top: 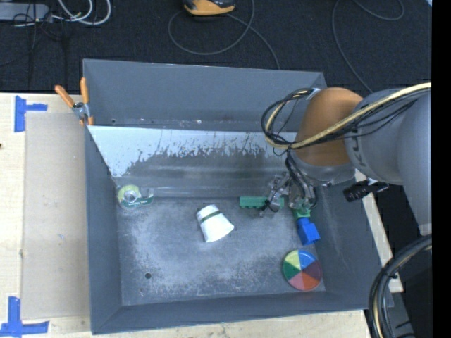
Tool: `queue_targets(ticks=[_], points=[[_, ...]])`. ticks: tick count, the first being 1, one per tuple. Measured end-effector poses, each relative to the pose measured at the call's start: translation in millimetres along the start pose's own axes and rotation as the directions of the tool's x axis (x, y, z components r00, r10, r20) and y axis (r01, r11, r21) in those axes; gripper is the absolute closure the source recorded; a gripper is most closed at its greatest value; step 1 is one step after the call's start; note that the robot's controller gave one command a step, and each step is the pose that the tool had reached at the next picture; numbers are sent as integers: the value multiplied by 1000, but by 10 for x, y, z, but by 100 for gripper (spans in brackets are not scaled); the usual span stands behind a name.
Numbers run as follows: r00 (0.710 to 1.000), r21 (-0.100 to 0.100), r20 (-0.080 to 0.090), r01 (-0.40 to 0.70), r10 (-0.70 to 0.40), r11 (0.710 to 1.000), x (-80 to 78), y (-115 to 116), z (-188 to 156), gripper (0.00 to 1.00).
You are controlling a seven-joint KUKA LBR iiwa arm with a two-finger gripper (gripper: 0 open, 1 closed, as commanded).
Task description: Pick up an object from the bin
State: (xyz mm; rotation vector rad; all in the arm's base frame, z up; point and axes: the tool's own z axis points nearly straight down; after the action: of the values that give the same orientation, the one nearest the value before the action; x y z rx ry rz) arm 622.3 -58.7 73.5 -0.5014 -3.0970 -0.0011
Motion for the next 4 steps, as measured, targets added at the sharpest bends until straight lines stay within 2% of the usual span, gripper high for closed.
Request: queue_targets(ticks=[2, 4], points=[[1000, 1, -2, 1, -1, 1000, 6, -1, -65, 100], [1000, 1, -7, 2, -2, 1000, 20, -5, -364, 100]])
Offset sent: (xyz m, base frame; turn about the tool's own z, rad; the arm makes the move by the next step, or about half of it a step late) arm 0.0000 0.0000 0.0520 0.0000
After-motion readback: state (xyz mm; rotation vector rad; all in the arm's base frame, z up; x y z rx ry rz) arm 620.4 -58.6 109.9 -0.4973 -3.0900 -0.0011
